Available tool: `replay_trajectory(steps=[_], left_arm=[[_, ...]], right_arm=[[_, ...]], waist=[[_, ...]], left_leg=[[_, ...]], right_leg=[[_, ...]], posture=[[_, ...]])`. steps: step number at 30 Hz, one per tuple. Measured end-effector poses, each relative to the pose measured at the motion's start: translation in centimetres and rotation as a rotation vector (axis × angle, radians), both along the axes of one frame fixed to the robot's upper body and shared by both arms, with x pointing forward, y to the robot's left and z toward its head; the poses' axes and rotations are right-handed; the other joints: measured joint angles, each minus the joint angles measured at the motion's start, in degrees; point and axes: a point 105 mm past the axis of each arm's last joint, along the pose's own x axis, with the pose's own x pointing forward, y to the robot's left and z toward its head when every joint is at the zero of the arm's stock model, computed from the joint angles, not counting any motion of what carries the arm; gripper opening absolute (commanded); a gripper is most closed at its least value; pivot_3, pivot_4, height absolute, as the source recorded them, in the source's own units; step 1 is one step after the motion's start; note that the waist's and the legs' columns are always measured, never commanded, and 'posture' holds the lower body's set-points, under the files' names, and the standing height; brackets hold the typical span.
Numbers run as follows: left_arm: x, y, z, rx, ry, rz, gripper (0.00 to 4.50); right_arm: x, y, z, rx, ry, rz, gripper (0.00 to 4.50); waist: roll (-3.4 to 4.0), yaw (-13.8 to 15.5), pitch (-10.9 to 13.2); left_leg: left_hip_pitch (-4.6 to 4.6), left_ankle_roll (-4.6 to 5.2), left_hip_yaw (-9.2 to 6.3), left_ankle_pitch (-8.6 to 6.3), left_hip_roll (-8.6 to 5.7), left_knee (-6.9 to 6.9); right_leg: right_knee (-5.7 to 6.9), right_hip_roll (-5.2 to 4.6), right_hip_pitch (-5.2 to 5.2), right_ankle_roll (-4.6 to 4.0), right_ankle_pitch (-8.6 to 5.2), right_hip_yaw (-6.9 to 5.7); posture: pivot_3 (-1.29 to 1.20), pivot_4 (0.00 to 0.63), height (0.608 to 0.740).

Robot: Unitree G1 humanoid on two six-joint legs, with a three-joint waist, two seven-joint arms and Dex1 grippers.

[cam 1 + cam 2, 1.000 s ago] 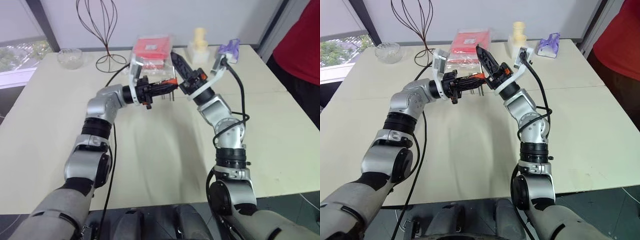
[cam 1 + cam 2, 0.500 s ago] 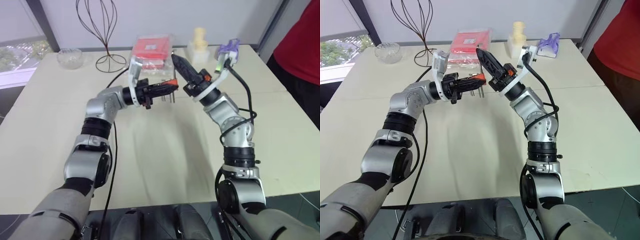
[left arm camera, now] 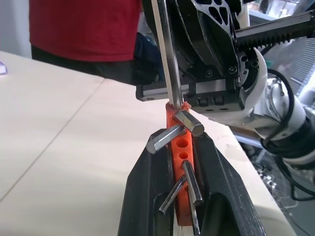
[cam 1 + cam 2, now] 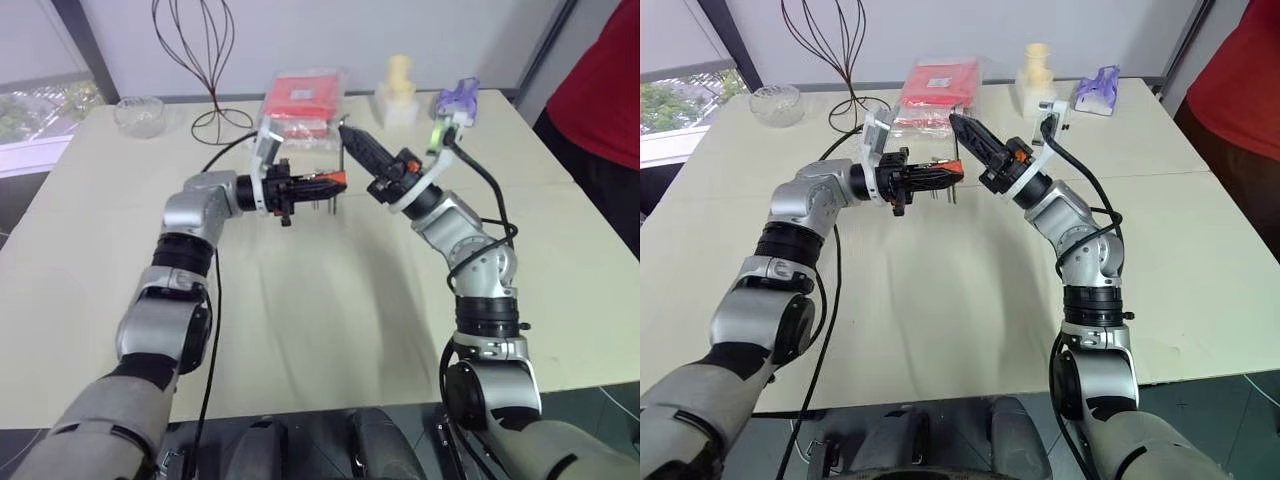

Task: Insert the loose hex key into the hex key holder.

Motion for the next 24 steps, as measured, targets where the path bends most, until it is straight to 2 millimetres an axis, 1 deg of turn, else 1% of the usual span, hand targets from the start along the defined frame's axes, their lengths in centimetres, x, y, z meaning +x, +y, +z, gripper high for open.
replay_trajectory(steps=[7,9,10,11,13,15,19,24], left_arm=[[0.1,0.1,0.0,0.019,0.004,-0.012,0.0],[0.1,0.1,-0.1,0.022,0.007,-0.018,0.0],[0.1,0.2,0.1,0.02,0.002,-0.018,0.0],[0.1,0.2,0.5,0.02,-0.012,-0.022,0.0],[0.1,0.3,1.3,0.024,-0.043,-0.025,0.0],[0.0,0.3,1.5,0.027,-0.061,-0.031,0.0],[0.0,0.5,1.2,0.048,-0.066,-0.027,0.0],[0.0,1.1,-0.5,0.101,-0.051,-0.011,0.0]], right_arm=[[0.0,-0.1,-0.2,0.009,-0.002,-0.008,0.08],[-0.1,-0.1,-0.3,0.012,0.001,-0.01,0.73],[0.0,-0.2,-0.7,0.005,0.012,-0.013,0.98],[0.0,-0.1,-1.5,-0.004,0.035,-0.016,1.38],[0.3,0.1,-2.4,-0.015,0.069,-0.024,2.45],[0.5,-0.1,-2.6,-0.025,0.074,-0.046,3.4],[0.8,-0.2,-2.9,-0.04,0.084,-0.072,3.4],[1.2,-0.5,-3.0,-0.048,0.085,-0.116,3.4]], waist=[[0.0,0.0,0.0],[0.0,0.0,0.0],[-0.01,0.0,0.0],[-0.03,0.0,0.0],[0.0,0.0,0.0],[0.0,0.0,0.0],[0.0,0.0,0.0],[0.0,0.0,0.0]], left_leg=[[0.0,0.0,0.0,0.0,0.0,0.01],[0.0,0.0,-0.01,0.0,0.0,0.01],[0.0,0.0,-0.01,0.0,0.01,0.01],[-0.01,0.0,-0.02,0.0,0.01,0.01],[-0.01,0.0,0.0,0.0,0.0,0.01],[-0.01,0.0,-0.01,0.0,0.0,0.01],[-0.01,0.0,0.0,0.0,0.0,0.01],[0.0,0.0,-0.01,0.0,0.01,0.01]], right_leg=[[0.0,-0.01,0.0,0.0,0.0,0.0],[0.0,0.0,0.0,0.0,0.0,0.0],[0.0,0.01,0.0,0.0,0.0,0.0],[0.0,0.01,0.0,0.0,0.0,-0.01],[0.0,0.0,0.0,0.0,0.0,0.0],[0.0,0.0,0.0,0.0,0.0,0.0],[0.0,0.0,0.0,0.0,0.0,0.0],[0.01,0.0,0.0,0.0,0.0,0.0]], posture=[[0.0,0.15,0.74],[0.0,0.15,0.74],[0.0,0.15,0.74],[0.0,0.15,0.74],[0.0,0.15,0.74],[0.0,0.15,0.74],[0.0,0.15,0.74],[0.0,0.15,0.74]])
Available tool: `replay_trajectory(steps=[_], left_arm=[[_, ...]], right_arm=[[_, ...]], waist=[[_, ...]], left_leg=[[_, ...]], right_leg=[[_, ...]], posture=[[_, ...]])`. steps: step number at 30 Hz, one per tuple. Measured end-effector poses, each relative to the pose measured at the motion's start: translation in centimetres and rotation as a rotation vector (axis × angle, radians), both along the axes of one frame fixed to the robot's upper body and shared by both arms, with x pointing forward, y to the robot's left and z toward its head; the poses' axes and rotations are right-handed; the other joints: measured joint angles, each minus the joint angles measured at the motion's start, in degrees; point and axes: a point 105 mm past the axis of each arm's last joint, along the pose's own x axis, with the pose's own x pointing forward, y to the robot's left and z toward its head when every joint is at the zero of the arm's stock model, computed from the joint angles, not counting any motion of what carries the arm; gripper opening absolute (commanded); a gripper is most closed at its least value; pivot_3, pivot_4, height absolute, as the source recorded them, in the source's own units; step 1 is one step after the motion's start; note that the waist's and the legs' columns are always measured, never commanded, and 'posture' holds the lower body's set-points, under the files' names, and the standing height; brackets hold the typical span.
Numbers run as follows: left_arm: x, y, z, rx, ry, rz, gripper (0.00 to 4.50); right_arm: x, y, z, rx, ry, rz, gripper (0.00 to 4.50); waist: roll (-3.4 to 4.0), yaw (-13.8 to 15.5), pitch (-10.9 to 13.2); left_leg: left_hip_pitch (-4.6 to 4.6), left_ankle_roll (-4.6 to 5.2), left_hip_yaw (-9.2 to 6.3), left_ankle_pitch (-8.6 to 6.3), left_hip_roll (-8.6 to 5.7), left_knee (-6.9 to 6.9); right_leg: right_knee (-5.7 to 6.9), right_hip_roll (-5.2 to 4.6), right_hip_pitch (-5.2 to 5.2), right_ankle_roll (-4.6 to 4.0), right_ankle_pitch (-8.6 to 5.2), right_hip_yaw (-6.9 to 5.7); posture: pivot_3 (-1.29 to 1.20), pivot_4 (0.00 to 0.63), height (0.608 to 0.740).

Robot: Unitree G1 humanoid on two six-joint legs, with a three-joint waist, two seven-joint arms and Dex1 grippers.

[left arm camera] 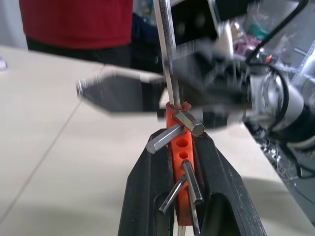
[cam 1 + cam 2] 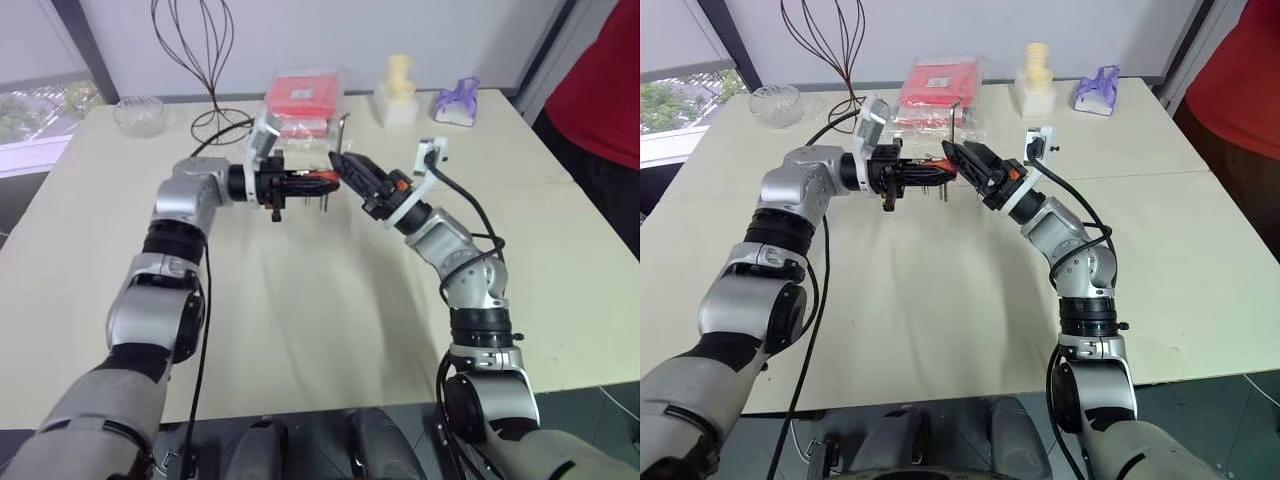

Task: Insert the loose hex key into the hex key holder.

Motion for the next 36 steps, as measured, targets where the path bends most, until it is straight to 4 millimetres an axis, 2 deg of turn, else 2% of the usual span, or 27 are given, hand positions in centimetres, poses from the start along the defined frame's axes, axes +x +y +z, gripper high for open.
replay_trajectory(steps=[3,6,11,12,14,27,34,36], left_arm=[[-0.1,0.3,-0.9,0.012,0.022,0.005,0.0],[-0.1,0.4,-0.9,0.02,0.014,0.007,0.0],[-0.3,0.5,-1.2,0.021,-0.002,-0.002,0.0],[-0.3,0.6,-1.4,0.022,0.003,0.0,0.0],[-0.3,0.6,-1.5,0.024,0.003,0.005,0.0],[0.3,0.2,-0.9,0.003,-0.081,0.059,0.0],[-0.1,-0.1,0.5,-0.052,-0.065,0.057,0.0],[-0.1,0.5,-0.2,-0.074,0.002,0.086,0.0]], right_arm=[[0.1,-0.3,0.0,0.004,0.003,-0.014,3.4],[0.0,-0.3,0.2,0.004,-0.004,-0.015,3.4],[-1.2,-0.9,1.6,0.01,-0.053,0.015,3.4],[-1.5,-1.0,1.9,0.006,-0.064,0.025,3.97],[-2.0,-0.8,2.1,0.003,-0.076,0.048,4.46],[-3.2,-0.1,2.3,-0.092,-0.103,0.096,4.46],[-3.5,-0.6,2.4,-0.131,-0.122,0.064,4.46],[-3.6,-0.9,1.8,-0.16,-0.116,0.048,4.46]], waist=[[0.0,0.0,0.0],[0.0,0.1,0.0],[0.0,0.0,0.0],[0.0,0.0,0.0],[0.0,0.0,0.0],[0.0,0.1,0.0],[0.0,0.1,0.0],[0.0,0.1,0.0]], left_leg=[[0.0,0.0,0.0,0.0,0.0,0.0],[-0.01,0.0,0.0,0.0,0.0,0.01],[-0.01,0.0,0.0,0.0,0.0,0.02],[-0.02,0.0,-0.01,0.0,0.0,0.02],[-0.02,0.0,-0.01,0.0,0.0,0.02],[-0.03,0.01,0.0,-0.01,0.0,0.03],[-0.03,0.01,-0.01,-0.01,0.01,0.04],[-0.03,0.02,-0.01,-0.01,0.01,0.03]], right_leg=[[0.0,0.0,0.0,0.0,0.0,0.0],[0.0,-0.01,0.0,0.0,0.0,0.0],[0.0,-0.02,0.0,0.0,0.0,0.0],[0.0,-0.01,0.0,0.0,0.0,0.0],[0.0,0.0,0.0,0.0,0.0,0.0],[0.0,-0.02,0.0,0.0,0.0,0.0],[0.0,-0.02,0.0,0.0,0.0,0.0],[0.0,-0.02,0.0,0.0,0.0,0.0]], posture=[[0.0,0.15,0.74],[0.0,0.15,0.74],[0.0,0.15,0.74],[0.0,0.15,0.74],[0.0,0.15,0.74],[0.0,0.15,0.74],[0.0,0.15,0.74],[0.0,0.15,0.74]])
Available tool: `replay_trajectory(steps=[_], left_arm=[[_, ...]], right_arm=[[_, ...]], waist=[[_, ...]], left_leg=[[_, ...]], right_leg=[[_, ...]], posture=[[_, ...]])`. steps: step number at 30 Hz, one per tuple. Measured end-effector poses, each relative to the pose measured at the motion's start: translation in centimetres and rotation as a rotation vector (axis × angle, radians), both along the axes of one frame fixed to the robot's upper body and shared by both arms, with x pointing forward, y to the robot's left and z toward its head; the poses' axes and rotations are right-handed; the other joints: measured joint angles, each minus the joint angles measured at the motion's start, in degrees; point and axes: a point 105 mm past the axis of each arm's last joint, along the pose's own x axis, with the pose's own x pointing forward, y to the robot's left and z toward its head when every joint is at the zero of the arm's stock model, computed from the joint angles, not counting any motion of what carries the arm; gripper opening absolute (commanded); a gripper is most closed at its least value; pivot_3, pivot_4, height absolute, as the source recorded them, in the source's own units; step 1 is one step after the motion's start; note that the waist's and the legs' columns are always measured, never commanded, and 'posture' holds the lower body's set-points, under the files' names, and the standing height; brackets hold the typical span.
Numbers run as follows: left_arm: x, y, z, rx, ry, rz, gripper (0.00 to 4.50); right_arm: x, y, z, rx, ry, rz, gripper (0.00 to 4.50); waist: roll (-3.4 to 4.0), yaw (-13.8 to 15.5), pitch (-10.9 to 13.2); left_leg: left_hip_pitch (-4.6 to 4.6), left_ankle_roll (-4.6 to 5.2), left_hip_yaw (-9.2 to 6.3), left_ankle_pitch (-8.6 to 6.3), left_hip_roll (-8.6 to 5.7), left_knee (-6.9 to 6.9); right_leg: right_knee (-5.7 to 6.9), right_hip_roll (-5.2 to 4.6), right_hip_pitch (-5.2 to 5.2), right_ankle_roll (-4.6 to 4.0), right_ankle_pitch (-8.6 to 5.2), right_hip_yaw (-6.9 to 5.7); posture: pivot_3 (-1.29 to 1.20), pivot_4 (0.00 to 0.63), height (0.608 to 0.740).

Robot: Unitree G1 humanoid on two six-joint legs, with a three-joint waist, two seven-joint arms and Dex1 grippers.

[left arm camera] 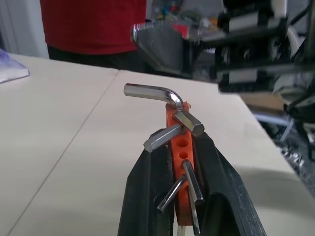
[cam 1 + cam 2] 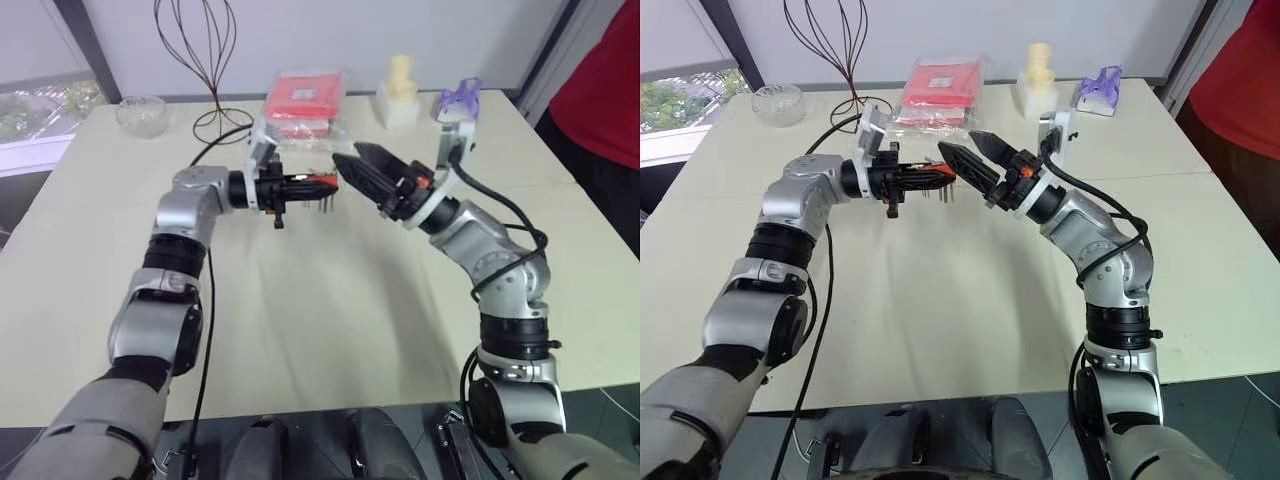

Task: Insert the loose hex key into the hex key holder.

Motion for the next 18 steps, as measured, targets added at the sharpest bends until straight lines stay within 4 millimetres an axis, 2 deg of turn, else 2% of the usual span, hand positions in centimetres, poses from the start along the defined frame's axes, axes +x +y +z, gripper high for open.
replay_trajectory(steps=[5,7,9,13,14,17,18], left_arm=[[0.3,2.1,-6.1,0.019,0.355,0.138,0.0],[0.1,2.5,-7.7,0.021,0.476,0.162,0.0],[0.2,2.9,-8.2,-0.01,0.565,0.183,0.0],[0.4,3.7,-9.9,-0.036,0.693,0.245,1.71],[0.5,3.8,-10.4,-0.032,0.722,0.264,2.37],[0.7,4.3,-11.6,-0.018,0.755,0.315,3.84],[0.8,4.2,-11.4,-0.026,0.749,0.309,4.3]], right_arm=[[0.2,-0.7,-1.5,-0.038,0.035,-0.043,4.46],[0.2,-0.8,-1.8,-0.044,0.041,-0.053,4.46],[0.3,-0.6,-1.8,-0.041,0.041,-0.055,4.46],[0.4,-0.4,-1.8,-0.028,0.031,-0.07,4.5],[0.5,-0.4,-1.8,-0.024,0.032,-0.073,4.5],[0.6,-0.4,-1.8,-0.02,0.029,-0.084,4.5],[0.7,-0.4,-1.8,-0.019,0.03,-0.089,4.5]], waist=[[0.0,-0.1,0.0],[-0.02,0.0,0.0],[-0.02,0.2,0.0],[-0.01,0.1,0.0],[-0.01,0.1,0.0],[-0.02,0.1,0.0],[-0.02,0.1,0.0]], left_leg=[[0.02,0.01,-0.02,-0.01,0.0,0.01],[0.0,0.01,-0.02,-0.01,-0.01,0.03],[-0.01,0.01,-0.04,0.0,-0.02,0.04],[0.0,0.01,-0.03,0.0,-0.04,0.04],[0.0,0.01,-0.03,0.0,-0.03,0.04],[0.0,0.01,-0.03,0.0,-0.03,0.03],[0.01,0.0,-0.03,0.0,-0.03,0.04]], right_leg=[[0.03,0.05,-0.01,0.0,0.0,0.01],[0.02,0.03,-0.01,0.0,0.0,0.01],[0.02,0.01,0.0,0.0,0.0,-0.01],[0.02,0.01,0.0,0.0,0.0,-0.01],[0.02,0.01,-0.01,0.0,0.0,-0.01],[0.02,0.01,-0.01,0.0,0.0,-0.01],[0.02,0.0,0.0,0.0,0.0,-0.01]], posture=[[0.0,0.15,0.74],[0.0,0.15,0.74],[0.0,0.15,0.74],[0.0,0.15,0.74],[0.0,0.15,0.74],[0.0,0.15,0.74],[0.0,0.15,0.74]])
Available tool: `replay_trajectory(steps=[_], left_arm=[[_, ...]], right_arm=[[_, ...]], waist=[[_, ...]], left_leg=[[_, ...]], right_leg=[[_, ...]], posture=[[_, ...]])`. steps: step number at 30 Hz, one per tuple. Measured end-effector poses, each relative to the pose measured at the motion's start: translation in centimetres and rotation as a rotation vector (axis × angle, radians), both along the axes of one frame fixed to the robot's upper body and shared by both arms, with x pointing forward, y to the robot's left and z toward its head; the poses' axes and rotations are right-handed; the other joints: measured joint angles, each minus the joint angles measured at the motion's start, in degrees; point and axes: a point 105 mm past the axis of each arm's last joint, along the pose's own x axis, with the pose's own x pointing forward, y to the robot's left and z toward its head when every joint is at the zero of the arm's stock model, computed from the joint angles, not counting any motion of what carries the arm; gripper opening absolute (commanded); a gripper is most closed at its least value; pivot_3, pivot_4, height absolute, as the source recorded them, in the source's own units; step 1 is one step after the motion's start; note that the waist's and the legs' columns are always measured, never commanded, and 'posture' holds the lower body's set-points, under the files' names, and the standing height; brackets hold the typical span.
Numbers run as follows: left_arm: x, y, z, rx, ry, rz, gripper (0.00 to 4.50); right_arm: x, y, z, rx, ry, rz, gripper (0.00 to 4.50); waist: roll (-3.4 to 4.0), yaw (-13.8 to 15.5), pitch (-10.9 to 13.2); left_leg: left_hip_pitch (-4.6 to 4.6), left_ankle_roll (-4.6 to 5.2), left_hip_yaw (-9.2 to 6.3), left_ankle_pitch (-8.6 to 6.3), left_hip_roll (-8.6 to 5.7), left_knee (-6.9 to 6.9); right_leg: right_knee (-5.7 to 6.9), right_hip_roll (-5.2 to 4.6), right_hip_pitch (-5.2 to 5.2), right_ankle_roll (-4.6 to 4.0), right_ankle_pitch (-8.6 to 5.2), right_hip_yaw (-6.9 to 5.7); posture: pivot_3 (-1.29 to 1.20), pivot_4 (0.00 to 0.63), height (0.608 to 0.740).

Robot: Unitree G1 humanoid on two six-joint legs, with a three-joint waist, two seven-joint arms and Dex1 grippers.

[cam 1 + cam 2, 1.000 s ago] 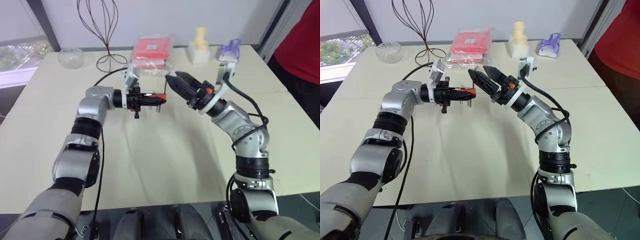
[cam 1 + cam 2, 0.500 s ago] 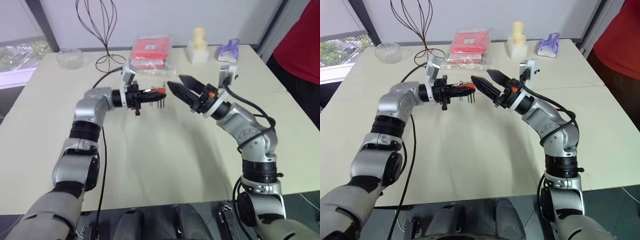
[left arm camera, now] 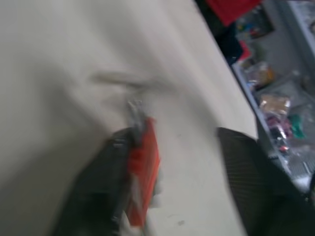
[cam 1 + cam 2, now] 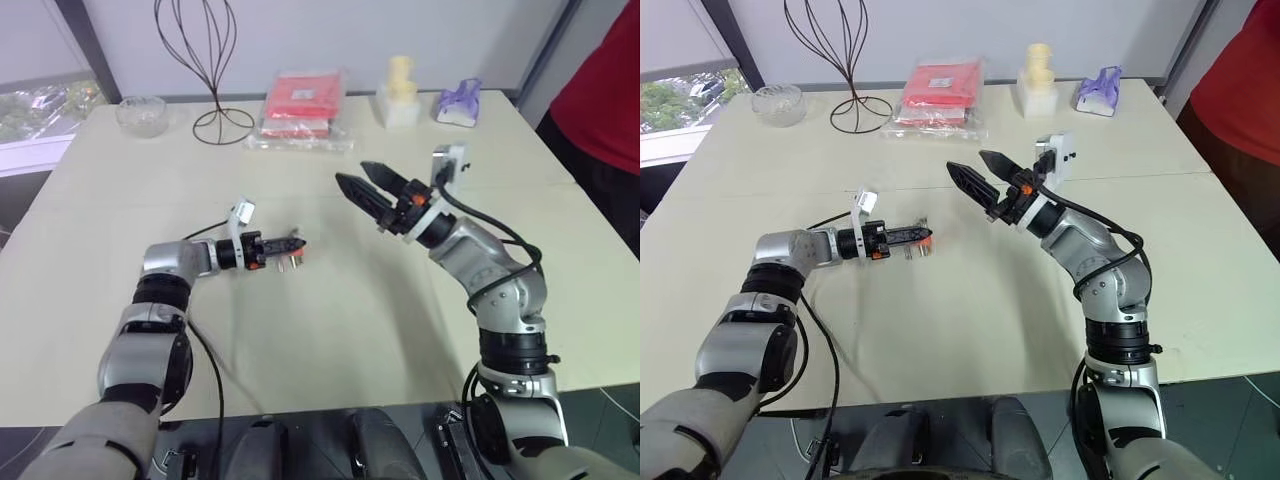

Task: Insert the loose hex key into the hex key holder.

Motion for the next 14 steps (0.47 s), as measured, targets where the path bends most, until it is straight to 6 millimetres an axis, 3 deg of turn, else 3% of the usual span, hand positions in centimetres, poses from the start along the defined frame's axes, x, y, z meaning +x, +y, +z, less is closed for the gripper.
replay_trajectory(steps=[1,5,9,11,14], left_arm=[[0.2,0.0,0.3,0.0,-0.006,0.003,4.48],[1.0,1.1,0.3,0.084,-0.078,0.059,4.48],[1.9,4.0,0.3,0.296,-0.282,0.155,4.48],[1.6,5.9,0.4,0.365,-0.361,0.213,4.48],[0.6,6.6,1.7,0.339,-0.438,0.28,4.48]], right_arm=[[0.0,0.0,0.0,0.003,0.001,0.0,4.5],[0.1,0.0,-0.1,0.005,0.005,-0.006,4.5],[0.1,-0.3,-0.4,0.005,0.017,-0.02,4.5],[0.2,-1.0,-1.1,0.01,0.041,-0.047,4.5],[0.3,-1.7,-1.7,0.02,0.065,-0.085,4.5]], waist=[[0.0,0.1,0.0],[0.01,-0.1,0.0],[0.02,-0.4,0.0],[0.03,-0.2,0.0],[0.01,0.2,0.0]], left_leg=[[0.02,-0.01,0.0,0.0,0.0,0.01],[0.09,-0.02,0.01,0.01,0.02,0.0],[0.2,-0.01,-0.04,0.0,0.06,-0.1],[0.16,0.0,-0.05,0.0,0.19,-0.14],[-0.04,-0.01,-0.08,0.0,0.19,-0.09]], right_leg=[[0.0,0.0,0.04,0.0,0.0,-0.01],[0.03,0.02,0.06,0.0,0.0,0.02],[0.05,0.03,-0.01,0.0,0.0,0.18],[0.06,-0.03,-0.09,0.0,0.0,0.23],[0.02,-0.13,-0.18,0.0,0.0,0.21]], posture=[[0.0,0.15,0.74],[0.0,0.15,0.74],[0.0,0.15,0.74],[0.0,0.15,0.74],[0.0,0.15,0.74]])
